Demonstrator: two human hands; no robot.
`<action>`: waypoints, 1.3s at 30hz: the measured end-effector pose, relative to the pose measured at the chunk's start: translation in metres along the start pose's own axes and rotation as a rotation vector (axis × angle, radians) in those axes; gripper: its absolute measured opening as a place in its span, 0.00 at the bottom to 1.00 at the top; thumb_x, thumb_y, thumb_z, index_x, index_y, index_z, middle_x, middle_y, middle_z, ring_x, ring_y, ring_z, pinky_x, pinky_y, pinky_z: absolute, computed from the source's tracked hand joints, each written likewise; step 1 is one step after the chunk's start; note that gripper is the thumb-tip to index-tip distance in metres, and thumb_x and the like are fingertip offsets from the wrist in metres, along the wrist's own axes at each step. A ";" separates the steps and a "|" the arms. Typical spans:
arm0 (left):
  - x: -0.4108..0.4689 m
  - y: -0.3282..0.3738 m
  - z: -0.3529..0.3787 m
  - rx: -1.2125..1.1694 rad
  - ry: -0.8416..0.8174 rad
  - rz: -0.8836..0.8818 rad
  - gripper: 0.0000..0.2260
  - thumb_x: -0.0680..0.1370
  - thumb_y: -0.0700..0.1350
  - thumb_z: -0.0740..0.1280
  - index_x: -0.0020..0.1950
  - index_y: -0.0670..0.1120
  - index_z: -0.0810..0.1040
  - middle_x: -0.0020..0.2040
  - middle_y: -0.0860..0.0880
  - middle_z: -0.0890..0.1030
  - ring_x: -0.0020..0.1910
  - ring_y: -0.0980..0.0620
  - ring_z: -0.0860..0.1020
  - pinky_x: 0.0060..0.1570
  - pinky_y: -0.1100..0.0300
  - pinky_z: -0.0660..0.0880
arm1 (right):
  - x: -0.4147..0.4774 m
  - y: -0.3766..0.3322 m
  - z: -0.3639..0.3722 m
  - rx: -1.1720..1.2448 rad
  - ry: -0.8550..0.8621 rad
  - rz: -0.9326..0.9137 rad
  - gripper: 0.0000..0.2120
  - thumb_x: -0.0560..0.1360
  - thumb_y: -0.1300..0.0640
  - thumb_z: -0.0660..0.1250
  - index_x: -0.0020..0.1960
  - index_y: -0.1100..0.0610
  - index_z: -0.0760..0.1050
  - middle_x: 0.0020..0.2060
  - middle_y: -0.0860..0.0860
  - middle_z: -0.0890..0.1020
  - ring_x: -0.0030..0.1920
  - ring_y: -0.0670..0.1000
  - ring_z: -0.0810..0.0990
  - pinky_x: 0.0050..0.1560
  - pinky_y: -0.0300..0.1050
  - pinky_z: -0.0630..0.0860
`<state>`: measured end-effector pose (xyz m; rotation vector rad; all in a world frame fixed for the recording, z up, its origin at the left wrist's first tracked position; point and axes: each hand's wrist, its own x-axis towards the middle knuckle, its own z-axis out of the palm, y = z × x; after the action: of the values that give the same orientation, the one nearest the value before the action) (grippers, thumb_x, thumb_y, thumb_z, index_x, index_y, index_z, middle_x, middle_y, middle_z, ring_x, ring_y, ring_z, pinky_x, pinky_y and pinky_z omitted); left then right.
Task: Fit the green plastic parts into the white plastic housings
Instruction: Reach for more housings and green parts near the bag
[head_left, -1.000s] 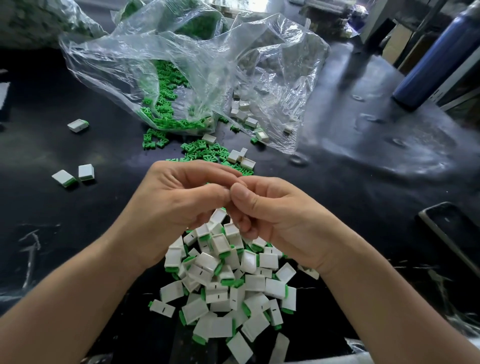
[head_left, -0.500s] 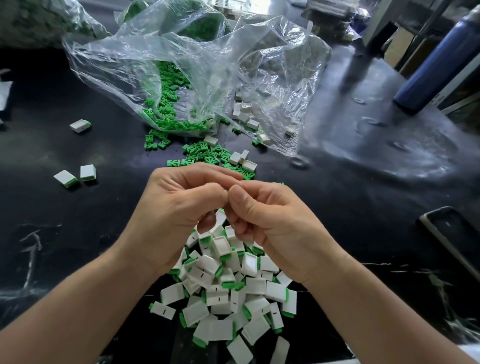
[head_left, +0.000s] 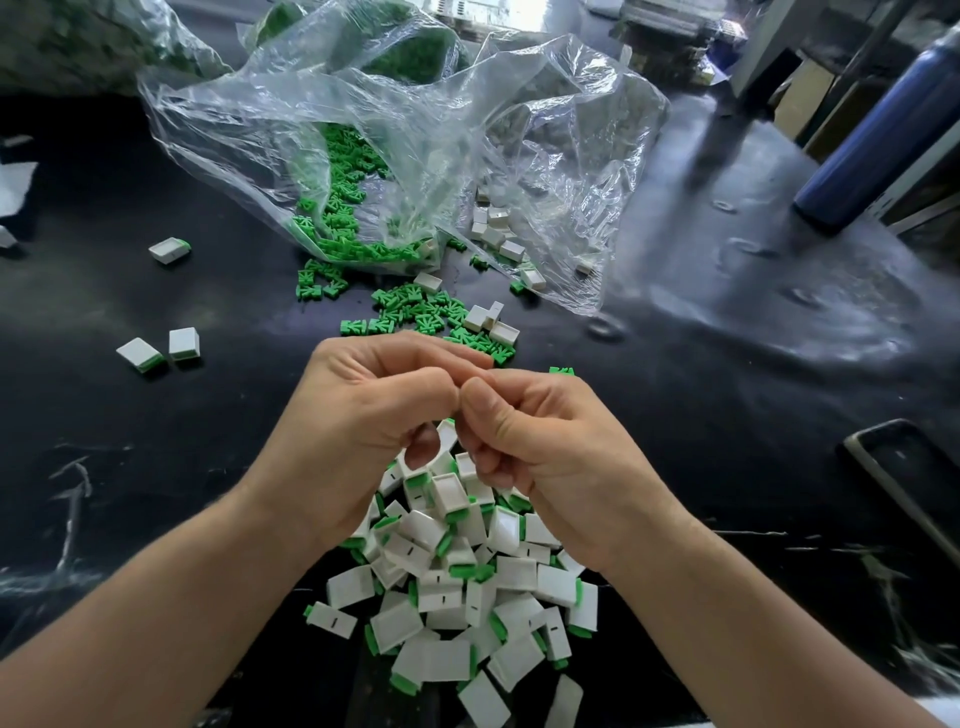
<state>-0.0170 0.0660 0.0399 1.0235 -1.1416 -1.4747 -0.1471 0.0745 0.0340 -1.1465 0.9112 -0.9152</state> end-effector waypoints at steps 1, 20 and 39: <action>0.000 0.000 0.000 0.002 0.001 -0.001 0.10 0.61 0.35 0.62 0.27 0.44 0.82 0.38 0.47 0.83 0.24 0.57 0.72 0.21 0.67 0.65 | 0.000 0.000 0.000 0.002 0.002 0.002 0.09 0.67 0.52 0.63 0.36 0.57 0.76 0.23 0.44 0.73 0.25 0.42 0.68 0.26 0.32 0.65; 0.004 0.001 -0.008 -0.053 -0.121 -0.018 0.07 0.63 0.40 0.71 0.39 0.46 0.85 0.27 0.50 0.80 0.22 0.59 0.73 0.21 0.70 0.65 | 0.001 -0.012 -0.006 0.256 -0.134 0.163 0.14 0.69 0.51 0.59 0.44 0.61 0.75 0.26 0.49 0.75 0.26 0.44 0.71 0.26 0.34 0.67; 0.000 0.002 -0.008 0.229 -0.175 -0.044 0.15 0.60 0.57 0.72 0.30 0.45 0.83 0.23 0.49 0.75 0.21 0.57 0.64 0.20 0.69 0.59 | 0.027 -0.007 -0.078 -0.356 0.574 -0.011 0.13 0.77 0.53 0.63 0.35 0.53 0.77 0.22 0.45 0.75 0.22 0.40 0.69 0.23 0.30 0.64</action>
<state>-0.0084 0.0649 0.0407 1.0967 -1.4475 -1.5163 -0.2111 0.0220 0.0244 -1.2045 1.5836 -1.1479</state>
